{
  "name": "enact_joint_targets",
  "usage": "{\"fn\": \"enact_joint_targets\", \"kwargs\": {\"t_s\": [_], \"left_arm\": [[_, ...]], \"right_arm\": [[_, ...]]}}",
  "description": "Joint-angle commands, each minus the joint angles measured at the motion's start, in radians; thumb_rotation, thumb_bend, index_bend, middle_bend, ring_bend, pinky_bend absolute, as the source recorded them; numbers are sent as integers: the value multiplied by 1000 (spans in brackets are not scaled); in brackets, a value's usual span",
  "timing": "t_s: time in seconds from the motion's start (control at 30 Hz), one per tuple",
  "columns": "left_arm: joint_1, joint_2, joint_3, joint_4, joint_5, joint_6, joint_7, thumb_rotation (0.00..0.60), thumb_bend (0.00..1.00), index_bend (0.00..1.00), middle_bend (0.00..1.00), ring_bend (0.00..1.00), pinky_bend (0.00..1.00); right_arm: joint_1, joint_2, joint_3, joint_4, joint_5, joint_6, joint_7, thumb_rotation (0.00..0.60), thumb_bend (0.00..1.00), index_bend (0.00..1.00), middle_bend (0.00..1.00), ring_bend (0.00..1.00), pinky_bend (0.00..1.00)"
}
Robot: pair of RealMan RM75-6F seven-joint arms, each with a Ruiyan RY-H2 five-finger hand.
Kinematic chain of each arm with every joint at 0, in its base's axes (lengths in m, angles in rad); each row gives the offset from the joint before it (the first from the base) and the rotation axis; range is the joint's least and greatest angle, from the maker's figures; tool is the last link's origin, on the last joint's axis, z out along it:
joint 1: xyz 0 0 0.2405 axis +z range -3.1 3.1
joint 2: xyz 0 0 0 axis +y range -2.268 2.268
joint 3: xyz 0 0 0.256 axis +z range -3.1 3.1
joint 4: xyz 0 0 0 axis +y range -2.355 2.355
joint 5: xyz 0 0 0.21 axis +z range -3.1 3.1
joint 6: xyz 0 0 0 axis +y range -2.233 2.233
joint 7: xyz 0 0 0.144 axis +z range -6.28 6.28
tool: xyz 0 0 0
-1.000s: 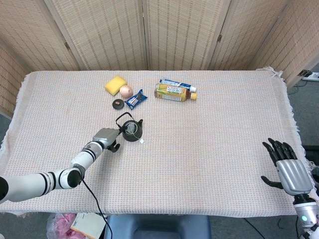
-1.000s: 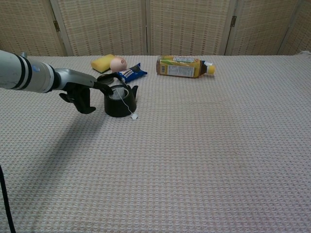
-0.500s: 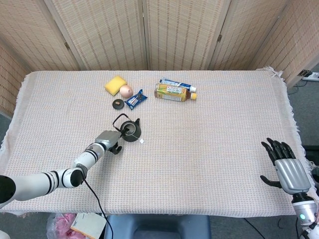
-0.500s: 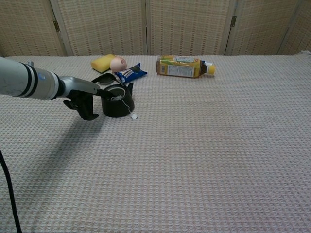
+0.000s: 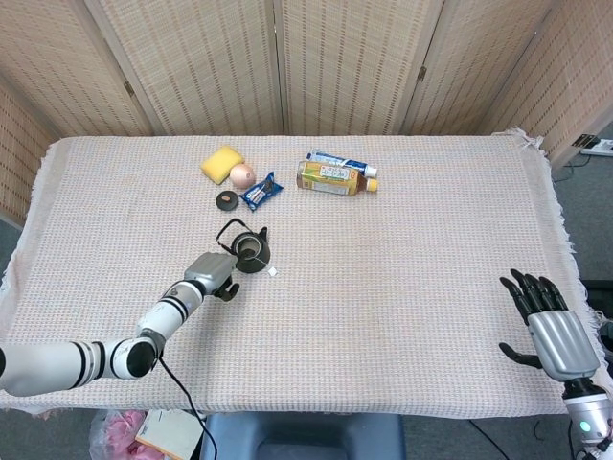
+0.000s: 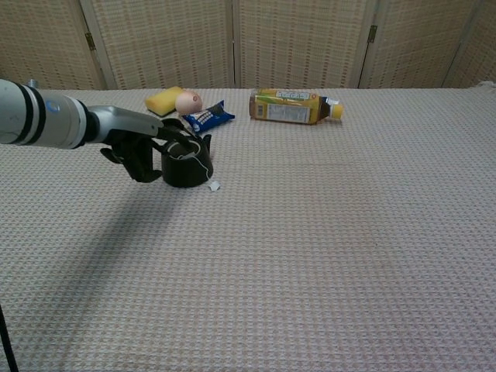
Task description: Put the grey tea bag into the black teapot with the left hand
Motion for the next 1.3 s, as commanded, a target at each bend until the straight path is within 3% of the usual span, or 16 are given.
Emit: {"fn": "enact_joint_targets", "kwargs": {"t_s": [0.03, 0.27, 0.43, 0.6, 0.67, 0.73, 0.77, 0.87, 0.97, 1.1, 1.3], "left_arm": [[8, 44, -16, -87, 14, 72, 18, 600, 593, 0, 1000, 1000, 1000], [76, 156, -33, -288, 144, 205, 20, 600, 592, 0, 1000, 973, 1000], [234, 255, 7, -423, 408, 346, -53, 600, 563, 0, 1000, 892, 1000], [446, 295, 119, -414, 741, 565, -86, 600, 452, 0, 978, 788, 971], [538, 294, 166, -384, 832, 672, -58, 600, 404, 0, 870, 666, 871], [610, 292, 195, -363, 866, 740, -46, 600, 370, 0, 661, 523, 752], [642, 291, 205, -352, 876, 768, -48, 600, 364, 0, 544, 454, 700], [750, 286, 211, -295, 882, 878, -36, 600, 361, 0, 359, 319, 612], [831, 265, 175, -230, 851, 978, -2, 600, 361, 0, 304, 264, 547], [899, 242, 137, -190, 818, 1027, -10, 600, 361, 0, 204, 182, 430], [992, 181, 130, -121, 913, 1116, -29, 600, 360, 0, 116, 99, 319]], "right_arm": [[-4, 3, -5, -1, -10, 7, 5, 600, 101, 0, 0, 0, 0], [-13, 8, -13, 0, -32, 26, 15, 600, 101, 0, 0, 0, 0], [-19, 11, -14, 3, -36, 35, 20, 600, 101, 0, 0, 0, 0], [-21, 10, -15, 1, -37, 36, 14, 600, 101, 0, 0, 0, 0], [-22, 9, -14, 0, -36, 38, 12, 600, 101, 0, 0, 0, 0], [-21, 7, -13, 0, -32, 34, 8, 600, 101, 0, 0, 0, 0], [-20, 6, -13, 0, -30, 30, 5, 600, 101, 0, 0, 0, 0], [-15, 3, -12, -2, -21, 15, -7, 600, 101, 0, 0, 0, 0], [-16, 3, -13, -8, -24, 17, -15, 600, 101, 0, 0, 0, 0], [-19, 0, -14, -11, -28, 22, -28, 600, 101, 0, 0, 0, 0], [-25, -4, -10, -16, -19, 31, -48, 600, 101, 0, 0, 0, 0]]}}
